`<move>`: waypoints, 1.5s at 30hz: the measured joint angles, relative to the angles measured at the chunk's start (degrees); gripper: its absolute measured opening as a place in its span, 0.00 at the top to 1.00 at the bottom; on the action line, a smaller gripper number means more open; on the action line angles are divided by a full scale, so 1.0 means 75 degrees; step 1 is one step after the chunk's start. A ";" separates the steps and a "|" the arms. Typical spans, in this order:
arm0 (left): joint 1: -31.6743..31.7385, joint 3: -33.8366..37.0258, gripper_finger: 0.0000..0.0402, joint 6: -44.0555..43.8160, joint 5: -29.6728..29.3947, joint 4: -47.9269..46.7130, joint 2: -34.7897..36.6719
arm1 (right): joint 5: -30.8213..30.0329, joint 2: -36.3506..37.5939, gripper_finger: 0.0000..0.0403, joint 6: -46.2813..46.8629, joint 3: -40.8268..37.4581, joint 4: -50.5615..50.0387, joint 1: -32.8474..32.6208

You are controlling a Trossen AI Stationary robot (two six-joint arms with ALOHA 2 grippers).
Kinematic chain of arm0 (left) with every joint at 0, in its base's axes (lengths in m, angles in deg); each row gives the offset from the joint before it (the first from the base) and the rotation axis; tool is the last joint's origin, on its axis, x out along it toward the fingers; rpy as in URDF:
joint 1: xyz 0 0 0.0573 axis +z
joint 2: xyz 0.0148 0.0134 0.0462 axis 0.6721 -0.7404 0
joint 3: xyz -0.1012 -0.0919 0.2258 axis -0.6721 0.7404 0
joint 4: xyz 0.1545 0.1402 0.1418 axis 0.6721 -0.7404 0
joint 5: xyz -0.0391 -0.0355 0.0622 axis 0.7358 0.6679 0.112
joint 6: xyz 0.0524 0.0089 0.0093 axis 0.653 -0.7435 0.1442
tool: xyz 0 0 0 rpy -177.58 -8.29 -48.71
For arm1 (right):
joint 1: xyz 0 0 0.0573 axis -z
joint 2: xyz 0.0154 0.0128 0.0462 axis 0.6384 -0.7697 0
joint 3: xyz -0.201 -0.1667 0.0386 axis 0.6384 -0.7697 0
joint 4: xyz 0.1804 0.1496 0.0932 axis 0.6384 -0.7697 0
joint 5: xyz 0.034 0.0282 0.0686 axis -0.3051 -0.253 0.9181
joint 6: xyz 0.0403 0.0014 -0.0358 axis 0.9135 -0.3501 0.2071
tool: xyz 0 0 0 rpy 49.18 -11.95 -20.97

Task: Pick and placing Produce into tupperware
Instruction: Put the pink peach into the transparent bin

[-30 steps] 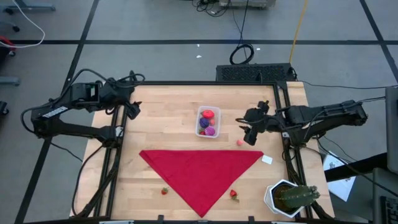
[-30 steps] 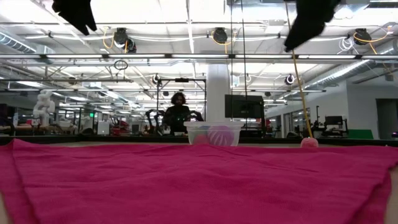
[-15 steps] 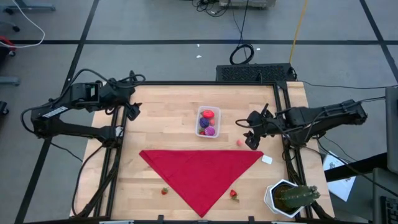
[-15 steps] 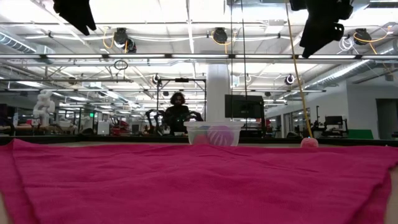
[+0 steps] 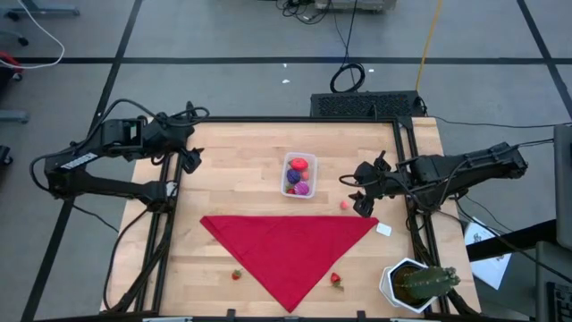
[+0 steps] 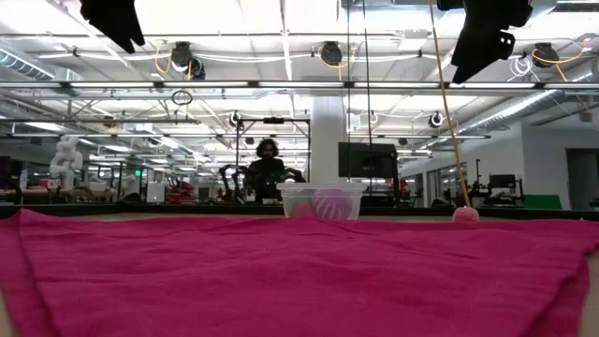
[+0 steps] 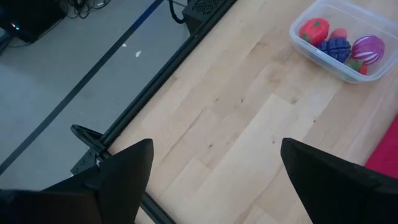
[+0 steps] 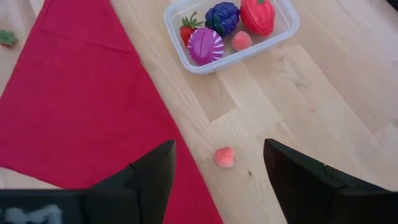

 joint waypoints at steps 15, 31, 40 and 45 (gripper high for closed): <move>0.0000 0.0000 0.10 -0.0008 0.0000 0.0000 0.0000 | 0.0001 0.0000 0.10 -0.0394 0.0000 0.0185 0.0000; 0.0000 0.0000 0.10 0.0029 0.0000 0.0026 0.0000 | 0.1425 -0.2878 0.10 -0.0907 0.0000 0.0002 0.0507; 0.0000 0.0000 0.10 0.0093 0.0012 0.0029 0.0000 | 0.1440 -0.3424 0.10 -0.1636 0.0000 0.0149 0.1137; -0.0001 0.0000 0.10 0.0097 0.0026 0.0027 0.0000 | 0.1447 -0.3426 0.10 -0.1718 0.0000 0.0057 0.1307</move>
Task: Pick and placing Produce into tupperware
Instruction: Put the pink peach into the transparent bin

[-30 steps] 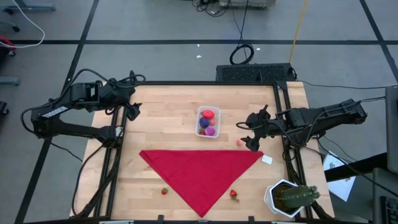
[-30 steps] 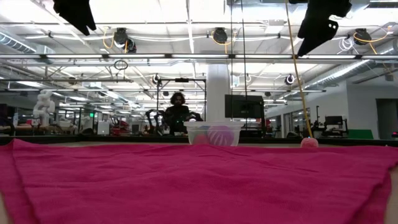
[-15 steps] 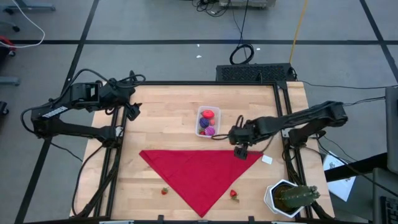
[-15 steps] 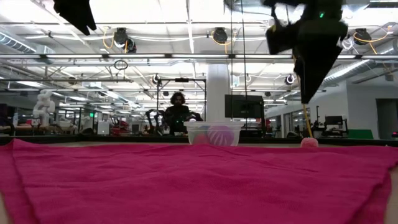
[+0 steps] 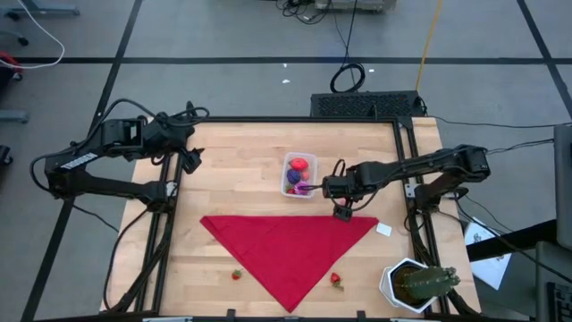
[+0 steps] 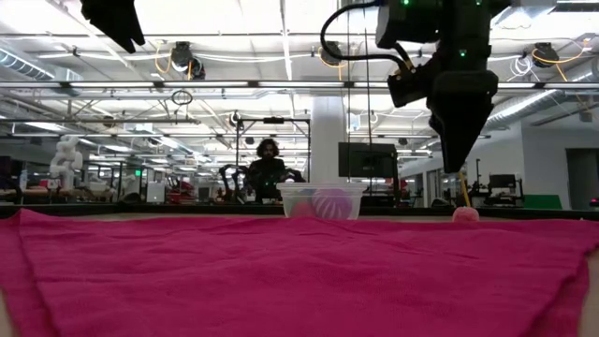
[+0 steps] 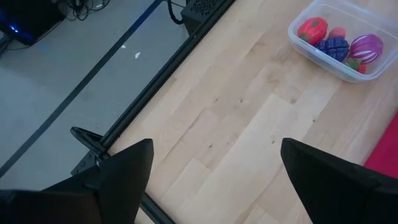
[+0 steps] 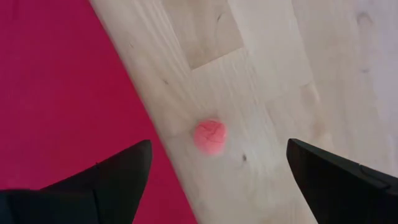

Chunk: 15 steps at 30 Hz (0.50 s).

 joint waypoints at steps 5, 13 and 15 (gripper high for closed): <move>-0.0001 0.0000 0.10 0.0057 0.0006 -0.0001 0.0000 | 0.0002 -0.0001 0.10 0.0064 -0.0245 0.0139 0.0059; 0.0001 0.0000 0.10 0.0061 0.0006 0.0002 0.0000 | 0.0497 -0.0001 0.10 0.0127 -0.1245 0.1284 0.0269; 0.0000 0.0000 0.10 0.0060 0.0006 0.0002 0.0000 | 0.0575 -0.0001 0.10 0.0098 -0.1421 0.1529 0.0316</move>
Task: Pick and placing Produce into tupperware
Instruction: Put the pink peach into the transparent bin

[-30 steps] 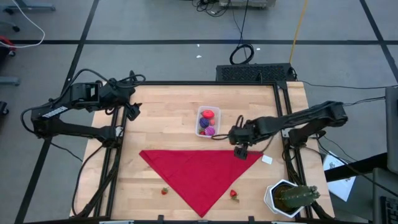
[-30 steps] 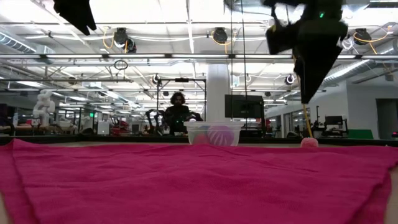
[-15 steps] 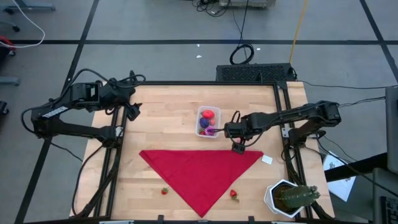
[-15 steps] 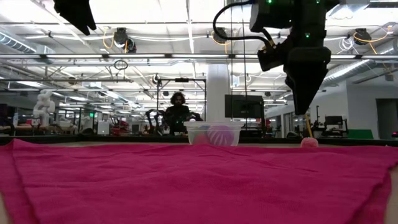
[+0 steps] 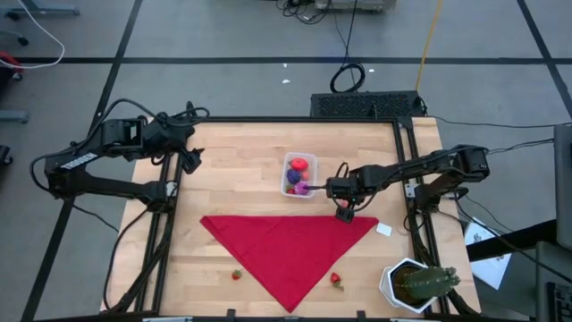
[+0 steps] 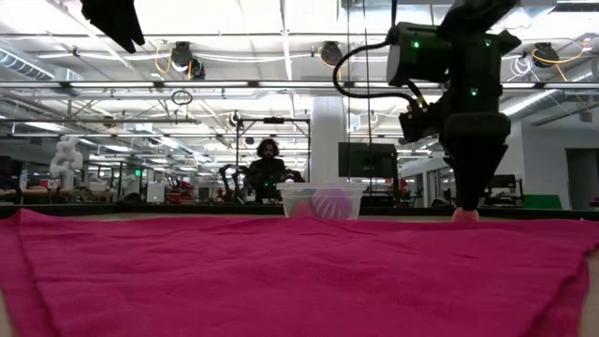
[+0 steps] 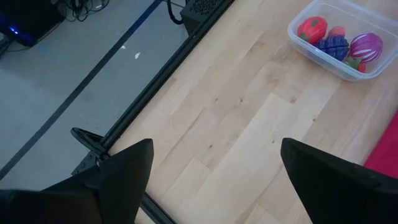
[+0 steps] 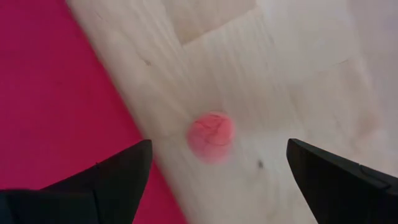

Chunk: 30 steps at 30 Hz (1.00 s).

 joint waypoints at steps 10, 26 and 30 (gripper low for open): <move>0.0002 0.0000 0.10 -0.0014 0.0000 0.0014 0.0000 | 0.0001 0.0000 0.10 -0.0159 -0.0438 0.0822 0.0093; -0.0001 0.0000 0.10 -0.0026 0.0000 0.0023 0.0000 | 0.0000 0.0000 0.10 -0.0371 -0.0660 0.1160 0.0096; 0.0001 0.0000 0.10 -0.0026 0.0000 0.0023 0.0000 | -0.0005 0.0000 0.10 -0.0375 -0.0660 0.1161 0.0096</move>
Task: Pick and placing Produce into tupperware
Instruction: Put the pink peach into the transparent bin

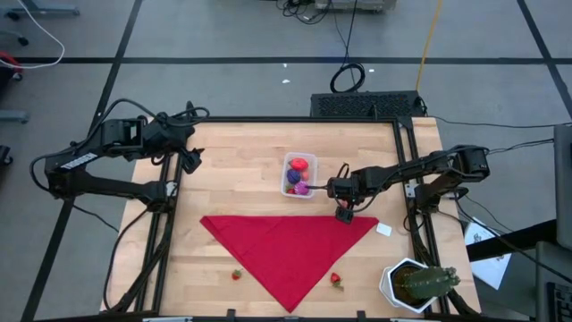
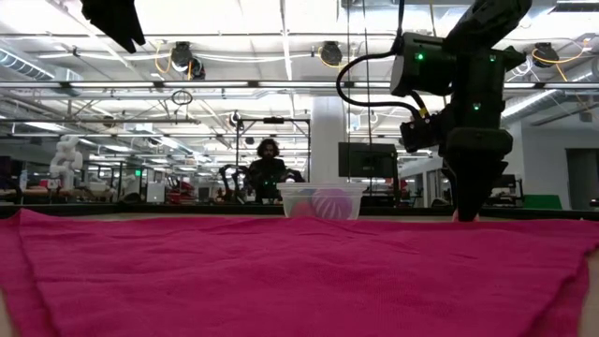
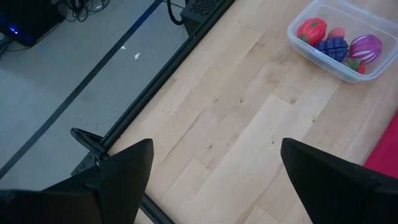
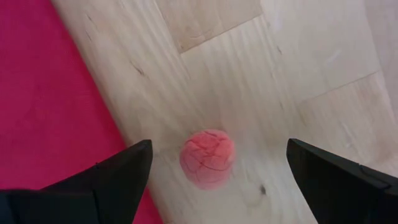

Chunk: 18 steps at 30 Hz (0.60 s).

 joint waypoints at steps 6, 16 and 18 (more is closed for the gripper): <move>0.0000 0.0000 0.10 0.0002 0.0000 0.0000 0.0000 | -0.0003 0.0000 0.10 0.0256 0.0000 -0.0001 0.0006; 0.0001 0.0000 0.10 0.0002 0.0000 0.0000 0.0000 | -0.0012 0.0000 0.23 0.0429 0.0000 -0.0185 0.0006; 0.0001 0.0000 0.10 0.0002 0.0000 0.0000 0.0000 | -0.0012 0.0000 0.28 0.0429 0.0000 -0.0219 0.0006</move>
